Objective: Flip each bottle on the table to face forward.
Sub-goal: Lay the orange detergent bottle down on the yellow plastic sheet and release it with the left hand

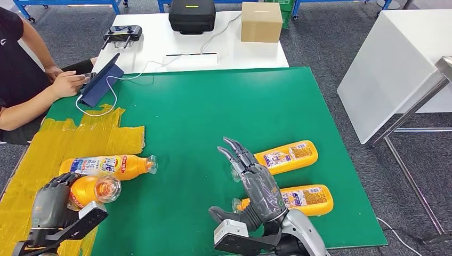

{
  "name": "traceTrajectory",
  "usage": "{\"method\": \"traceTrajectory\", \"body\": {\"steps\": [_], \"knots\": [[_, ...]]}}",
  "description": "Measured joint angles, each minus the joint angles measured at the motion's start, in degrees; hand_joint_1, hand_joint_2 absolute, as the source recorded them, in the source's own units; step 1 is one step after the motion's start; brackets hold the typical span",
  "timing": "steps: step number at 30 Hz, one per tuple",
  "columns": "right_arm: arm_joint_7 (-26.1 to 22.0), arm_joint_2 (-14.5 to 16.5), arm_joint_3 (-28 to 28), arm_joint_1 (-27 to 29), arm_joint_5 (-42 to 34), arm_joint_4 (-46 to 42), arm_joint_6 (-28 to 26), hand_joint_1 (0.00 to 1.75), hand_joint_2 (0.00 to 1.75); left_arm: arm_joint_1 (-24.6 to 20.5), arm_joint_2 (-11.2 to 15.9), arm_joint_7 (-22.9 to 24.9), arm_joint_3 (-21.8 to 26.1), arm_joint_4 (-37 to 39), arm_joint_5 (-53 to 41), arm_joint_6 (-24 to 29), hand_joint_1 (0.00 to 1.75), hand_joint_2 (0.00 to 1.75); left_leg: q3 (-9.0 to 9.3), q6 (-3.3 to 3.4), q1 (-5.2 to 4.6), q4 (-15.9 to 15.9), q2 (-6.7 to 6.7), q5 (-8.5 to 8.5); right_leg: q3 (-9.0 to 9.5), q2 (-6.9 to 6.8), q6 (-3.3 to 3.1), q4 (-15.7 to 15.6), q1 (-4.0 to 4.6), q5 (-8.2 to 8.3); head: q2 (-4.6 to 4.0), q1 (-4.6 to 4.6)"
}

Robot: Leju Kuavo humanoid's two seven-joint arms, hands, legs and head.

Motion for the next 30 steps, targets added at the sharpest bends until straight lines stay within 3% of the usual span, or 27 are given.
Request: {"method": "traceTrajectory", "body": {"steps": [1, 10, 11, 14, 15, 18, 21, 26, 30], "knots": [[0.02, -0.19, -0.05, 0.11, 0.07, -0.24, 0.37, 0.0, 1.75, 0.12, 0.52, 0.1, -0.07, 0.62, -1.37, -0.17, 1.75, 1.75, 0.0, 0.0, 0.0, 0.0, 0.0, 0.0, 0.0, 0.0, 0.0, 0.0, 0.0, 0.0, 0.0, 0.0], [1.12, -2.43, -0.21, 3.28, 0.63, -2.5, 2.15, 0.0, 1.75, 3.01, 4.78, -2.67, -3.63, 7.47, -7.34, 0.57, 1.75, 1.75, -0.01, -0.02, 0.01, -0.01, 0.0, -0.02, -0.01, 0.01, 0.0, 0.0, 0.01, -0.01, 0.0, -0.02], [1.16, -2.85, -0.2, 3.63, 0.69, -2.73, 2.14, 0.0, 1.75, 3.27, 5.14, -2.98, -4.16, 7.98, -7.59, 0.79, 1.31, 1.75, -0.01, -0.02, 0.01, -0.01, 0.0, -0.02, -0.01, 0.01, 0.0, 0.0, 0.01, -0.01, 0.0, -0.01], [1.14, -3.91, -0.2, 4.36, 0.72, -3.29, 2.12, 0.0, 1.75, 3.57, 6.19, -3.42, -5.44, 9.1, -7.85, 0.99, 0.0, 0.44, 0.0, -0.02, 0.0, -0.01, -0.02, -0.03, 0.05, 0.0, 0.0, -0.01, -0.01, -0.01, 0.0, -0.01], [1.14, -4.24, -0.22, 4.56, 0.8, -3.41, 2.13, 0.0, 1.75, 3.62, 6.64, -3.56, -5.92, 9.39, -7.79, 0.73, 0.0, 0.0, 0.01, -0.02, -0.01, -0.02, -0.02, -0.03, 0.08, 0.0, 0.0, -0.01, -0.02, -0.01, 0.0, -0.01], [1.09, -6.2, -0.56, 5.78, 1.95, -3.74, 2.51, 0.0, 1.75, 3.77, 8.19, -4.35, -7.71, 10.19, -5.42, -0.56, 0.0, 0.0, 0.08, -0.01, -0.01, -0.02, -0.02, -0.03, 0.16, -0.01, 0.0, -0.03, -0.02, -0.01, 0.0, -0.02], [1.09, -10.28, -1.53, 8.87, 4.57, -4.0, 2.44, 0.0, 1.75, 3.74, 8.67, -5.99, -8.74, 10.65, 1.03, -2.05, 0.0, 0.0, 0.15, 0.0, -0.03, -0.02, -0.14, -0.04, 0.25, -0.06, 0.01, -0.04, -0.04, -0.02, 0.0, -0.02], [4.3, -18.78, -2.66, 16.01, 8.49, -4.59, -4.01, 0.0, 1.75, 3.79, 6.47, -9.1, -8.49, 9.84, 12.59, -7.21, 0.0, 0.0, 0.11, 0.08, -0.09, -0.01, -0.2, -0.09, 0.29, -0.11, 0.02, -0.05, -0.13, -0.02, 0.01, -0.01], [6.83, -22.66, -2.48, 18.71, 9.04, -5.2, -5.88, 0.0, 1.75, 3.72, 4.62, -9.98, -7.68, 8.99, 15.09, -9.27, 0.0, 0.0, 0.17, 0.14, -0.11, -0.01, -0.15, -0.14, 0.28, -0.08, 0.02, -0.07, -0.15, -0.02, 0.01, -0.03]]}}
